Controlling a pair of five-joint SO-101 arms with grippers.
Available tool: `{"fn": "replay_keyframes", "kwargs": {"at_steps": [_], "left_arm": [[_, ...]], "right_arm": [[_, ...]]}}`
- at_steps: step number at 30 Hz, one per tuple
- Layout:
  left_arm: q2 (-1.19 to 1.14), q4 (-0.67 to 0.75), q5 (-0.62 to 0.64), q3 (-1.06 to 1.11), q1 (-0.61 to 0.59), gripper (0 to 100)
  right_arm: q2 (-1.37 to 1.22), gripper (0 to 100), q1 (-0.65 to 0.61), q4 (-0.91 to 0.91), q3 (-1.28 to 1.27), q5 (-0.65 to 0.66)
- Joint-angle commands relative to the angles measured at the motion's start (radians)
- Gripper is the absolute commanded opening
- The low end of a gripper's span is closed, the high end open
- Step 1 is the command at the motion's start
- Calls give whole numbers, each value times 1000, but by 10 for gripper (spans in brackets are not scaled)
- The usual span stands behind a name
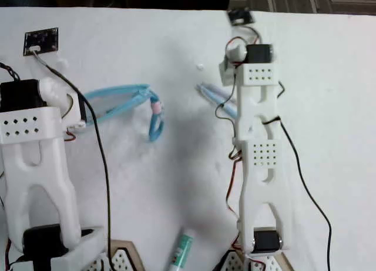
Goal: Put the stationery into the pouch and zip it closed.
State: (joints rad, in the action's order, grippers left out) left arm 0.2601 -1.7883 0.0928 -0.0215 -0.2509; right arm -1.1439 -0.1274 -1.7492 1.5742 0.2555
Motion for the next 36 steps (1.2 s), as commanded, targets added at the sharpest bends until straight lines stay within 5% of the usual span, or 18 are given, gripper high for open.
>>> {"fn": "replay_keyframes", "kwargs": {"at_steps": [1,10,17,23,36], "left_arm": [[-33,2,-8,3,2,23],[-33,2,-8,3,1,23],[-33,3,-8,3,4,23],[-33,3,-8,3,2,23],[-33,3,-8,3,2,23]], "right_arm": [[5,58,-22,50,-3,157],[-127,298,-27,79,-6,219],[-219,224,-41,84,-6,299],[-263,8,-56,94,-3,382],[74,17,36,-22,-2,180]]}}
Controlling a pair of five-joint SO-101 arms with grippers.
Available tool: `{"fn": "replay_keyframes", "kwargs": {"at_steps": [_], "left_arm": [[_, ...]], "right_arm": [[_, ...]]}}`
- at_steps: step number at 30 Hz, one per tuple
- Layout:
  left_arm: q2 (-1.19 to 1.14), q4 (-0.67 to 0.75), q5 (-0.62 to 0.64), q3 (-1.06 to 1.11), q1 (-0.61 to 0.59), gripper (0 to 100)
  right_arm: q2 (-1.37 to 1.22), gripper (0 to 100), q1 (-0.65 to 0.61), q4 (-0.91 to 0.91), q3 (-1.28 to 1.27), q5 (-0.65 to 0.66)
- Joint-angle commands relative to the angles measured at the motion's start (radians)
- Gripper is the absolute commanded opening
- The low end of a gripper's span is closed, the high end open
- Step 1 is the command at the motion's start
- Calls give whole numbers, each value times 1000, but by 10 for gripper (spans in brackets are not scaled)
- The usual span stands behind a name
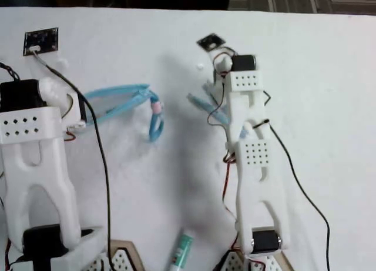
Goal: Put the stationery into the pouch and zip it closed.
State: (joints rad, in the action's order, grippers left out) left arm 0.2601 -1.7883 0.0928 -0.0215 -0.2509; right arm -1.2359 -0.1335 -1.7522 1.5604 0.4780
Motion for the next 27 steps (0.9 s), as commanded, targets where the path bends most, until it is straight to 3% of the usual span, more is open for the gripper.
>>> {"fn": "replay_keyframes", "kwargs": {"at_steps": [1,12,27], "left_arm": [[-33,3,-8,3,2,23],[-33,2,-28,3,1,23],[-33,2,-28,3,2,23]], "right_arm": [[208,17,54,-21,8,-52],[636,17,174,-22,-74,-163],[1610,18,163,38,-1318,-164]]}}
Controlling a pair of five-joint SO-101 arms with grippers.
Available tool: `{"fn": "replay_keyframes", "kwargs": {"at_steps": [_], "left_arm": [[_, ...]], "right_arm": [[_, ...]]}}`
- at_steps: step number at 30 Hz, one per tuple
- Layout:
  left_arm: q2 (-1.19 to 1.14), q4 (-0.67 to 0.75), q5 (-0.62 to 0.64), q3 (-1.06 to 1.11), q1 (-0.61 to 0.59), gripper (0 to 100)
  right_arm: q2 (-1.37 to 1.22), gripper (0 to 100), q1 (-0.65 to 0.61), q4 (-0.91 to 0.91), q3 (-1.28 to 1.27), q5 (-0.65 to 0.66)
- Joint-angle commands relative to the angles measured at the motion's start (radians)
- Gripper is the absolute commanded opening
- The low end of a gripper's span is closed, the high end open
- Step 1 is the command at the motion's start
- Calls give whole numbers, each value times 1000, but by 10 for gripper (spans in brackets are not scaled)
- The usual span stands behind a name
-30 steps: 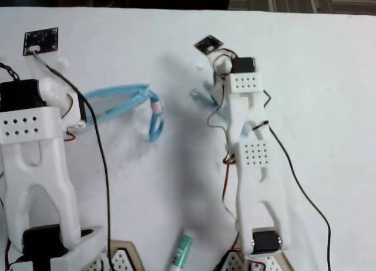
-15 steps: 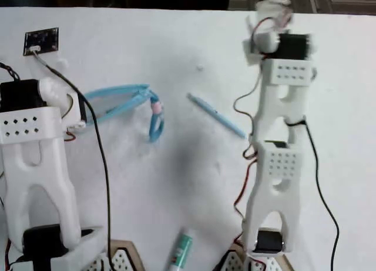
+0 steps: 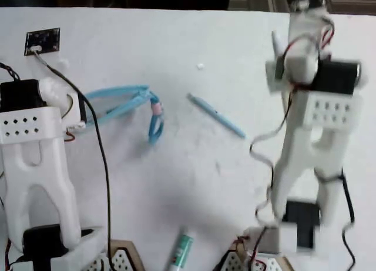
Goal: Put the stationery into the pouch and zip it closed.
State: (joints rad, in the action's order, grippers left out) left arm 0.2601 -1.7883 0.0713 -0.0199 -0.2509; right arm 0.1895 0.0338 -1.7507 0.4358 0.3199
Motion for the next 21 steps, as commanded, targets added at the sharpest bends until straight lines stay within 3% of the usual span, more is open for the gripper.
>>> {"fn": "replay_keyframes", "kwargs": {"at_steps": [1,5,13,21], "left_arm": [[-33,2,-6,2,4,23],[-33,2,-6,2,4,23],[-33,2,-5,0,5,23],[-33,2,-5,0,2,23]], "right_arm": [[231,18,-4,59,-258,-9],[415,18,-38,180,-539,-11],[717,18,-259,737,-1088,-29],[883,18,-547,1176,-1212,-548]]}}
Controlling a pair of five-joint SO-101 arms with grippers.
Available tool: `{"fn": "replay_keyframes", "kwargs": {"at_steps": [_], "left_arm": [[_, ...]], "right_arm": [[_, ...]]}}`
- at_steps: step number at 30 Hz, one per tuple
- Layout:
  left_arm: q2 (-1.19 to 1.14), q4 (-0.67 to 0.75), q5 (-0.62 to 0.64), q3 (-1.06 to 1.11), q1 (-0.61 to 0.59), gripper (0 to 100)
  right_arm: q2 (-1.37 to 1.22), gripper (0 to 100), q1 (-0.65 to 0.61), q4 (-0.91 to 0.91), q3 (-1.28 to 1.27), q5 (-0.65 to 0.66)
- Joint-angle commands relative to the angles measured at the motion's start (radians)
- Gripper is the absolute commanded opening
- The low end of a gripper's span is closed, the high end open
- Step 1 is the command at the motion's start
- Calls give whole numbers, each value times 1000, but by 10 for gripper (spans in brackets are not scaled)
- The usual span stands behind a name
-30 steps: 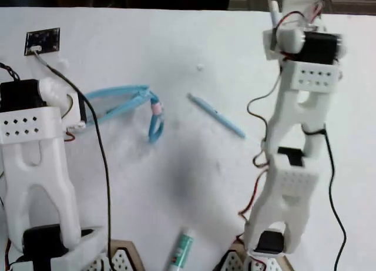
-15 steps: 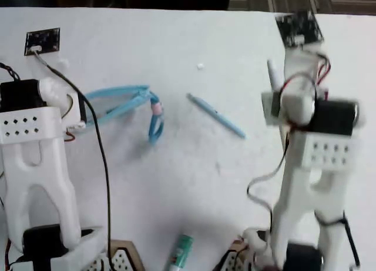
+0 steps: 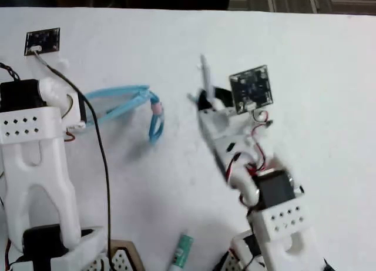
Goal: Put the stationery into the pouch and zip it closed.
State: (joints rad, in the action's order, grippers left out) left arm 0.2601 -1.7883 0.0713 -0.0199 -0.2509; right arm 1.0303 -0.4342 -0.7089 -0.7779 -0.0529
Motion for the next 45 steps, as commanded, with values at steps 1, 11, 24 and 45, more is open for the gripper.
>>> {"fn": "replay_keyframes", "kwargs": {"at_steps": [1,11,24,45], "left_arm": [[-33,2,-5,0,2,23],[-33,2,-5,0,5,23],[-33,3,-3,0,5,23],[-33,3,-5,-2,1,23]], "right_arm": [[47,18,-102,188,2,-221],[-116,18,-288,604,52,-308],[-375,18,-289,754,183,-166],[-453,70,-351,591,124,-68]]}}
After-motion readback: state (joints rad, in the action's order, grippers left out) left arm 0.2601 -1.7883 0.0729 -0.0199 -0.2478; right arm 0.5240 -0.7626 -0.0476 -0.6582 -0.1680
